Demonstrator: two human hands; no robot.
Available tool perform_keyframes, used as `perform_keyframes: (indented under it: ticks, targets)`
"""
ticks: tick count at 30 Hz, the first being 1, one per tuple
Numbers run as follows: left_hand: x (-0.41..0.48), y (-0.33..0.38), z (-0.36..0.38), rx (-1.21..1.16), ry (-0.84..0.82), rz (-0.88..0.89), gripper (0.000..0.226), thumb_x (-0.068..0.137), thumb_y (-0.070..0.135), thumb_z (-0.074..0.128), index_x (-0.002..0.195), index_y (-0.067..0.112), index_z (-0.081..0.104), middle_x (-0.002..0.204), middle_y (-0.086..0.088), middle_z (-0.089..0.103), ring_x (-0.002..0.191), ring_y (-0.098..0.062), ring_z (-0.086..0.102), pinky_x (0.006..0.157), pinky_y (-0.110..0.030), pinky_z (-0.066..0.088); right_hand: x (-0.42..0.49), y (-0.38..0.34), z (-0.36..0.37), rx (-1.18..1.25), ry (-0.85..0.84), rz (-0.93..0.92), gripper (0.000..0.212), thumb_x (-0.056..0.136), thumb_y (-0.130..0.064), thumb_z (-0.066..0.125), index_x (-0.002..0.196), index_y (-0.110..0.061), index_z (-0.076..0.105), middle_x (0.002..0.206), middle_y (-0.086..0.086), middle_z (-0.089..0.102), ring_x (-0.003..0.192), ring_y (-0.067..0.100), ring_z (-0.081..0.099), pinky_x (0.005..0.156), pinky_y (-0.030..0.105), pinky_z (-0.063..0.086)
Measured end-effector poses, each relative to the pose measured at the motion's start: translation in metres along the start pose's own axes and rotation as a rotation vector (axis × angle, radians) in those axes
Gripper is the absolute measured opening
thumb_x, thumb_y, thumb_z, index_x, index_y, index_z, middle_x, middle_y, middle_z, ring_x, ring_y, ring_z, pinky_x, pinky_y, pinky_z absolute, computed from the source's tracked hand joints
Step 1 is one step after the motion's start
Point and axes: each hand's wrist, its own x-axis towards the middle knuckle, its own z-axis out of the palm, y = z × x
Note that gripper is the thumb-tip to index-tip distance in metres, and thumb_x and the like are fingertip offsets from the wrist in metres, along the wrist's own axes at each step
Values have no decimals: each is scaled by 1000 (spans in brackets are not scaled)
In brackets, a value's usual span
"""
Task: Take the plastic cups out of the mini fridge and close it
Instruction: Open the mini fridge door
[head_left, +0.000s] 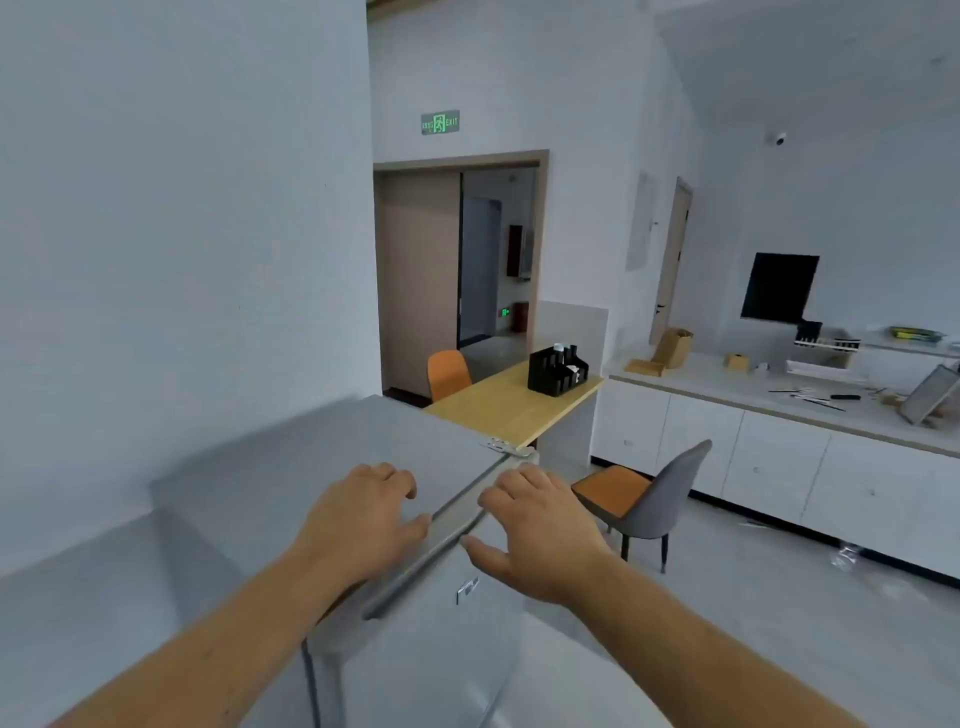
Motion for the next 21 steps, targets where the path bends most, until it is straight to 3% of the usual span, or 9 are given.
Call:
perform_keyframes:
  ticks: [6,12,21]
  targets:
    - [-20,-31,25,-66,-84,-15,46,88,69,42,110,33,61,108,12,63,99,-12,56,81,-33,51,5,-32,47,-15,-127,-114,59,96,-68,34,114,-20,64,104,-1,58,104,22,48,103,40,37]
    - [-26,-41,39,-164,12,-19,35,91,59,47,103,32,65,103,14,63,95,-10,53,81,-32,49,2,-46,74,84,-126,-132,45,95,-57,42,112,-21,63,100,-3,56,96,19,47,94,36,43]
    - [-27,-45,43,-226,-36,-9,34,97,57,47,117,36,64,120,17,64,108,-8,53,91,-31,48,-9,-46,82,246,-56,-72,41,99,-57,43,121,-29,64,118,-11,61,113,11,50,99,29,44]
